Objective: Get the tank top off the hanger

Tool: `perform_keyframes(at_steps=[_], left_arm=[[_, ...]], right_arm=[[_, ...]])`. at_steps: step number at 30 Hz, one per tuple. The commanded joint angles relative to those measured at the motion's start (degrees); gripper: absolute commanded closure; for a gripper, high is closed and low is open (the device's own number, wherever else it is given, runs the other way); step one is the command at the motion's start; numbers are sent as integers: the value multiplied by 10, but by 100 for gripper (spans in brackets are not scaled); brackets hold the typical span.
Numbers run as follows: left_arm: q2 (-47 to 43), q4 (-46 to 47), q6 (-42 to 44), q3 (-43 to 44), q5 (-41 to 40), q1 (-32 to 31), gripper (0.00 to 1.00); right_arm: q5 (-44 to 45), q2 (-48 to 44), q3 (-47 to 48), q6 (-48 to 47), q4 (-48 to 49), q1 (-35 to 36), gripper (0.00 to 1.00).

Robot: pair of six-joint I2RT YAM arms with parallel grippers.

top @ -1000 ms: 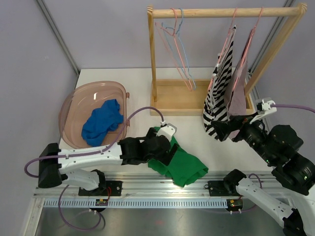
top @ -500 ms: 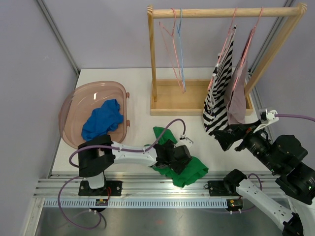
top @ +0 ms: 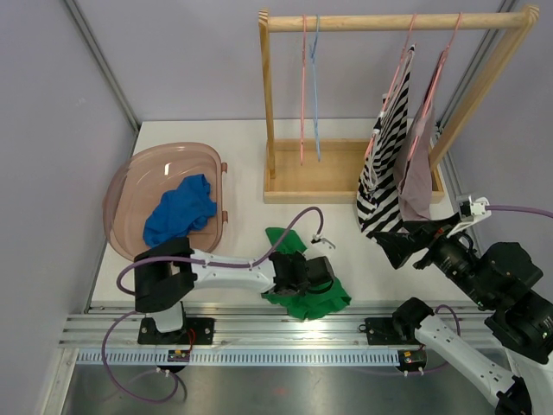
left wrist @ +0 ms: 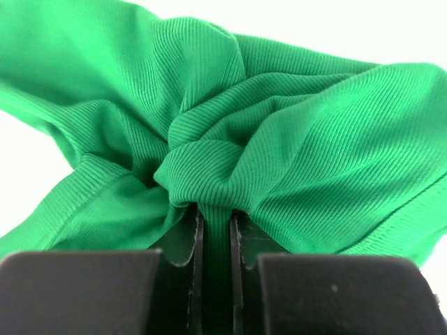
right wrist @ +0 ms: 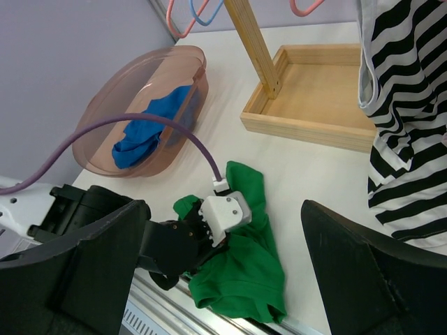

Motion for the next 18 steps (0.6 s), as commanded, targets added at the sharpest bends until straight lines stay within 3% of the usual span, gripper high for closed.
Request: perform_keyframes(at_steps=[1,11,17,18], left_arm=[[-79,-107,-20,40,-101,13,100],[-299,-262,-9,110,-157,137,100],[-399,-300,35,146,-160,291,100],[-406,-299,42,146,-150,342,100]], right_arm=[[-4,-7,-4,-1,31,4,0],[36,-18,-2,-3,15,4,1],[102,-23,-2,8,13,4,0],[108,-23,-2,10,16,5,1]])
